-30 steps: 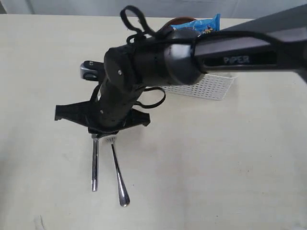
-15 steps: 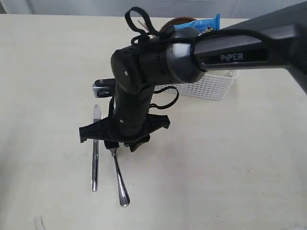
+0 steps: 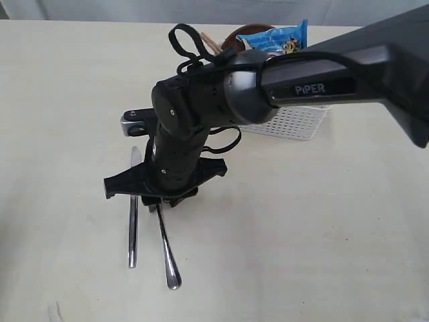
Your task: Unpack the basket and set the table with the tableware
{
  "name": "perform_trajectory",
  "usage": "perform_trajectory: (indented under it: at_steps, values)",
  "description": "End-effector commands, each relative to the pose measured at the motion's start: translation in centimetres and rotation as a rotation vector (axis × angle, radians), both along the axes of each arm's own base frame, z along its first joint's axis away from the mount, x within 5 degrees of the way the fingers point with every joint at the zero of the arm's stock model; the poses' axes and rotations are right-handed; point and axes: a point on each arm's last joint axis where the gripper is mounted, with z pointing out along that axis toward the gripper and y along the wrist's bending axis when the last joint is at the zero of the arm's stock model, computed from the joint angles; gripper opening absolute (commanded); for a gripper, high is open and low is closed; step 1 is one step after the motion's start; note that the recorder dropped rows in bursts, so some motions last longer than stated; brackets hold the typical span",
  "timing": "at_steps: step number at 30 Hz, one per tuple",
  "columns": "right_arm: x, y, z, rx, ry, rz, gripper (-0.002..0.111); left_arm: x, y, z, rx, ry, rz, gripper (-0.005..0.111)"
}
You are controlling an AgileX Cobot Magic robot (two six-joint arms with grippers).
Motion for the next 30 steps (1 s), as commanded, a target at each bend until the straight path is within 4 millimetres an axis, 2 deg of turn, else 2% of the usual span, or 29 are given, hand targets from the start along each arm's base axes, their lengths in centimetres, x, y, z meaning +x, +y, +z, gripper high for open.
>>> perform_trajectory:
  at_steps: [1, 2, 8, 14, 21, 26, 30]
  values:
    - [1.0, -0.6, -0.4, -0.005, -0.016, -0.006, 0.008, 0.0, 0.0, -0.1, -0.006, 0.001, 0.002, 0.0]
    - [1.4, -0.8, -0.4, -0.003, -0.017, -0.017, 0.0, 0.0, 0.0, -0.1, -0.006, 0.001, 0.002, 0.0]
    - [3.0, -1.6, -0.1, 0.031, 0.003, -0.15, 0.0, 0.0, 0.0, -0.1, -0.006, 0.001, 0.002, 0.0]
    - [4.1, -0.5, 0.3, 0.21, -0.016, -0.306, 0.0, 0.0, 0.0, -0.1, -0.004, 0.0, 0.001, 0.0]
    - [3.8, -0.5, 0.2, 0.203, 0.014, -0.314, 0.0, 0.0, 0.0, -0.1, -0.004, 0.0, 0.001, 0.0]
    - [2.5, 0.2, -0.3, 0.215, 0.016, -0.311, 0.0, 0.0, 0.0, -0.1, -0.004, 0.0, 0.001, 0.0]
    - [2.3, 0.4, -0.7, 0.228, 0.04, -0.344, 0.0, 0.0, 0.0, -0.1, -0.004, 0.0, 0.001, 0.0]
